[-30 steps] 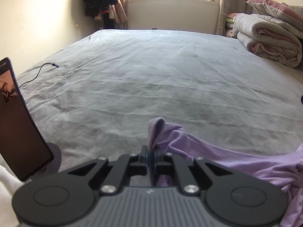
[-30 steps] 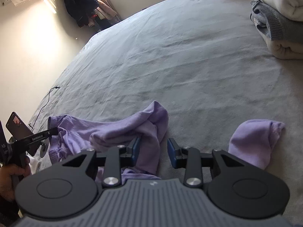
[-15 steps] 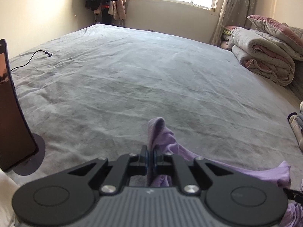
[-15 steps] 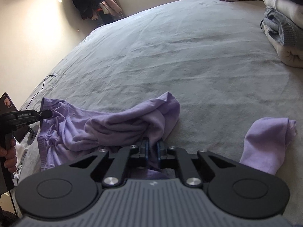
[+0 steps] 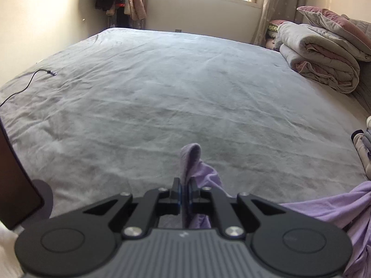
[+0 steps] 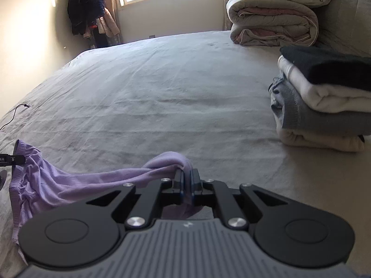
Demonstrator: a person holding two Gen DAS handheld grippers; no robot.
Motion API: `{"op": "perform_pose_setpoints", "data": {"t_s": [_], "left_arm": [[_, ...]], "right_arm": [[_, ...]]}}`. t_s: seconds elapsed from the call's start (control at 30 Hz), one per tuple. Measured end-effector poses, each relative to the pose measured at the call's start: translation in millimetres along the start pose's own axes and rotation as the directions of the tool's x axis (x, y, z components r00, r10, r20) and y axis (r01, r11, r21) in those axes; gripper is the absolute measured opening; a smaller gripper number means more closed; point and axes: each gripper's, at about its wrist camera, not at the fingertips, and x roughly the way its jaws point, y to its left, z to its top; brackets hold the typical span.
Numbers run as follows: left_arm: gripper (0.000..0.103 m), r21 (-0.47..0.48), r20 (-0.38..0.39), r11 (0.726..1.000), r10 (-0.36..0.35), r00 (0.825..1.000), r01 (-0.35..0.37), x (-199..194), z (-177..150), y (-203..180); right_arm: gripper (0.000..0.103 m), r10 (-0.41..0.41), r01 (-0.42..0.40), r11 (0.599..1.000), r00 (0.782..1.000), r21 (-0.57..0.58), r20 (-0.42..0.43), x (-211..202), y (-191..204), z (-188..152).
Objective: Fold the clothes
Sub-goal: 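Lift and spread the sweatshirt by pulling the grippers apart, then lay it down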
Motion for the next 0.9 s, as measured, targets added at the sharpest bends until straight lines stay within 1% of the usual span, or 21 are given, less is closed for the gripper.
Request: {"op": "perform_pose_setpoints", "data": {"t_s": [0.17,0.3,0.53,0.67,0.73,0.77,0.8,0.83,0.87,0.9], "left_arm": [[0.005,0.068,-0.007,0.998,-0.012,1.0,0.012,5.1,15.1,-16.1],[0.006,0.073,-0.011,0.997,0.005,1.0,-0.005,18.0,21.4,-17.3],[0.006,0.049,-0.073,0.999,-0.015,0.997,0.019,49.6,17.1,-13.2],[0.006,0.022,-0.099,0.999,-0.044,0.994,0.046,60.7,14.3,-7.1],[0.006,0.014,-0.117,0.998,-0.062,0.991,0.064,62.2,12.5,-4.9],[0.009,0.01,-0.125,0.997,-0.071,0.99,0.073,62.9,11.5,-3.9],[0.014,0.006,-0.134,0.997,-0.08,0.988,0.082,63.7,10.6,-2.8],[0.017,-0.014,-0.146,0.995,-0.095,0.985,0.094,60.5,9.5,-0.7],[0.025,-0.035,-0.157,0.994,-0.111,0.981,0.107,57.3,8.5,1.4],[0.032,-0.055,-0.169,0.991,-0.127,0.977,0.119,54.0,7.4,3.5]], "right_arm": [[0.006,-0.052,0.055,0.997,0.997,-0.062,0.059,-9.2,-1.6,16.2],[0.006,-0.082,0.088,0.993,0.994,-0.08,0.07,-3.7,-9.6,23.7],[0.006,-0.097,0.098,0.994,0.995,-0.05,0.026,27.9,-18.9,23.0],[0.007,-0.069,0.069,0.997,0.998,-0.028,-0.001,42.4,-20.2,19.2],[0.009,-0.052,0.052,0.999,0.998,-0.015,-0.021,46.3,-20.5,17.2],[0.01,-0.044,0.044,0.999,0.999,-0.012,-0.03,46.2,-19.9,16.4],[0.015,-0.038,0.038,0.999,0.999,-0.011,-0.036,45.2,-18.9,15.7],[0.015,-0.032,0.032,0.999,0.999,-0.016,-0.042,43.9,-17.2,15.5],[0.016,-0.027,0.026,0.999,0.999,-0.025,-0.048,42.3,-15.1,15.6],[0.019,-0.021,0.019,0.999,0.998,-0.034,-0.054,40.3,-12.3,15.9]]}}
